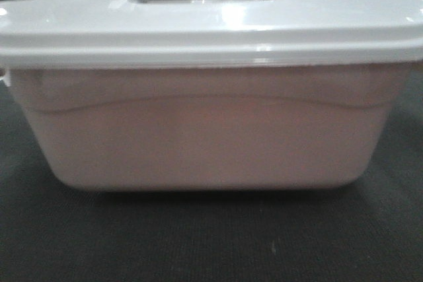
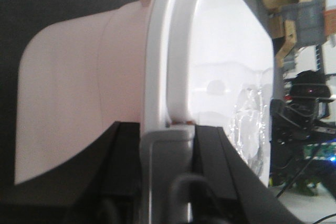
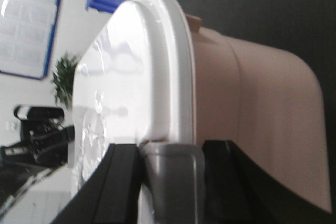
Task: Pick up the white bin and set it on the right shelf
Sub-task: 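Lift the pink bin off the table with both grippers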
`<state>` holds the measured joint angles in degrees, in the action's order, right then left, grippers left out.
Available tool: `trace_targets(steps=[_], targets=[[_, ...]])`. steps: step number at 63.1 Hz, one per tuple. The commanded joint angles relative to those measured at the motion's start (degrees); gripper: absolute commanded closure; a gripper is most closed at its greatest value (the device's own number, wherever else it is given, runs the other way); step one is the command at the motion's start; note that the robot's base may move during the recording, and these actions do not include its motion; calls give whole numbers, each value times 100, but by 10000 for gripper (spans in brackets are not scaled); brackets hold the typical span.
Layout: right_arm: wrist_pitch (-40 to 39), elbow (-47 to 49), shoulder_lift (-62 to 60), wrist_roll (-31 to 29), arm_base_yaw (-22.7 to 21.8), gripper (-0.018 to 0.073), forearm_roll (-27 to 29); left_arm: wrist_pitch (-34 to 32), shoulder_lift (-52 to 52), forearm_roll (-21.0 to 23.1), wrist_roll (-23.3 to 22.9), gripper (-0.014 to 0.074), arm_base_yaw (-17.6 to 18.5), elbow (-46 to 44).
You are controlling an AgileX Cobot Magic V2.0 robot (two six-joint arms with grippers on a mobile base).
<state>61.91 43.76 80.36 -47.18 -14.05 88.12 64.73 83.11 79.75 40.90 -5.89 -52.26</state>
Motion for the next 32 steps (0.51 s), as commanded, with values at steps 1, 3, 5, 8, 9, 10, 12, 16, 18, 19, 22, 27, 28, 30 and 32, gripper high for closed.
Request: trace_targets(steps=[1,3,5,8,9,10,12,16,18,19,22,27,28,30,32], targets=[[1472,122,-290,-34,163,492,1000,1202,-270,1080,53,722,88,-129],[1472,122,-329,-34,225,492,1150,1202,-272,1217,53,722,88,-129],[1472,122,-380,-34,262,492,1275,1202,-287,1298,53,722,88,-129],[1472,122,-451,-34,359,492,1574,1202,-312,1473,53,722,88,-129],[1472,122,-474,-34,389,492,1665,1202,-338,1526,53,722,88,-141],[1472,122,-502,-34,403,492,1755,1202,-337,1552,53,722,88,-141],[1472,122,-541,-34,458,492,1931,1202,-368,1668,53,722,88,-153],[1449,175,-634,-28,550,492,1986,1202,-405,1875,53,722,88,-187],[1449,207,-672,-28,590,492,1986,1202,-429,2003,53,722,88,-199],[1449,221,-693,-28,608,492,1986,1202,-448,2051,53,722,88,-215],[1445,249,-761,-28,649,492,1986,1202,-474,2149,53,722,88,-272],[1393,281,-879,25,670,492,1986,1202,-523,2257,53,722,88,-409],[1375,289,-908,43,670,492,1986,1202,-532,2258,53,722,88,-458],[1318,303,-961,87,670,492,1986,1202,-562,2269,53,722,88,-523],[1256,320,-1015,153,670,492,1986,1202,-580,2272,53,722,88,-589]])
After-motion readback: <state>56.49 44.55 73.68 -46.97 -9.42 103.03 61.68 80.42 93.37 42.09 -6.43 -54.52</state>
